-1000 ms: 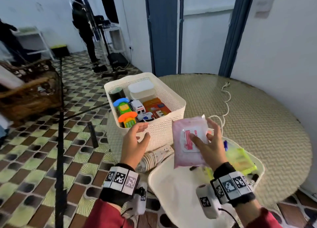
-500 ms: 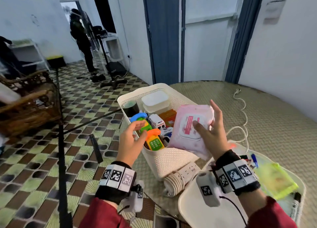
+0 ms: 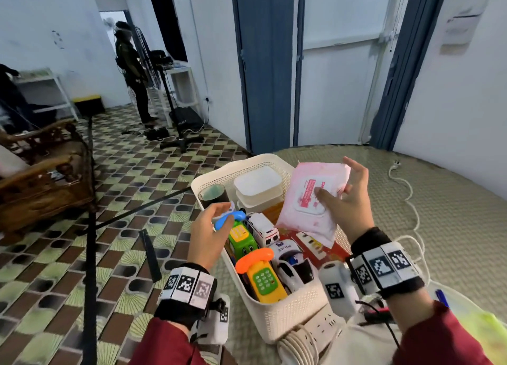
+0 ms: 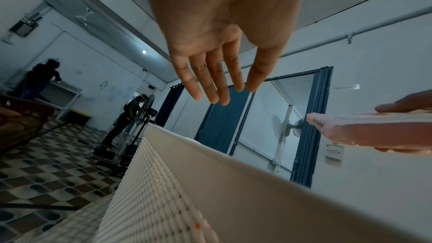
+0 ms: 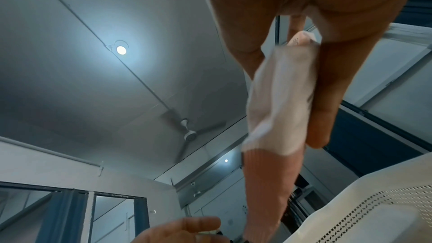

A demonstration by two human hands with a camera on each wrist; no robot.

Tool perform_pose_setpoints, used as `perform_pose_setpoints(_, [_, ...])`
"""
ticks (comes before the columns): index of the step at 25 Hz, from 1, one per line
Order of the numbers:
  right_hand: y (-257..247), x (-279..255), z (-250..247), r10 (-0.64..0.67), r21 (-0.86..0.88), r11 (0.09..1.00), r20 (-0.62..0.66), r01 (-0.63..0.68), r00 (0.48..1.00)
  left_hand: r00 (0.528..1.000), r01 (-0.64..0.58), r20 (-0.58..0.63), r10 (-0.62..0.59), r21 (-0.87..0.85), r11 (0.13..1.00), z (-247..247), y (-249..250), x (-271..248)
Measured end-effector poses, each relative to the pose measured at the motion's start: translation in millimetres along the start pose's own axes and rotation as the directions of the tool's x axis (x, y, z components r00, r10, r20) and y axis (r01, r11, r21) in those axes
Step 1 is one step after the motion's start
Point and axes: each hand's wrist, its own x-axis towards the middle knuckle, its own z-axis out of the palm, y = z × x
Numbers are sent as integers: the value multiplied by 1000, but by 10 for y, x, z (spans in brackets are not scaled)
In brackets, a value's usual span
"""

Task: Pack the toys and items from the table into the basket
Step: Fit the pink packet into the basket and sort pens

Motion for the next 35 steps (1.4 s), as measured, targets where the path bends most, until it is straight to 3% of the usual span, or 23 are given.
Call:
perform_pose_setpoints(8, [-2,559,327,18,-271,959,-222,-79,975,998,11,63,-15,60,998,47,-710,1047])
perform_pose_setpoints(14, [317,884,752,162,-348,898,-310,-270,937,985,-142,134,111,249,958,-147,-1092,1831])
perform_pose_setpoints(17, [525,909,902,226,-358,868,-330,-343,916,961,-133,271,60,261,956,-167,-1261,2106])
perform_pose_setpoints(20, [726,937,955,299,-381,828,-319,-411,899,922,-187,381,60,305,934,-134,-1384,2270])
perform_pose_setpoints(24, [938,990,992,424,-385,782,-247,-490,871,906,-237,419,64,377,895,-112,-1508,2412])
perform_pose_setpoints(30, [1029,1013,945,376,-533,723,-230,-439,898,924,-210,369,104,259,943,-91,-1601,2421])
perform_pose_setpoints(35, [904,996,924,421,-626,664,-138,-409,896,921,-148,388,39,255,956,-90,-1672,2434])
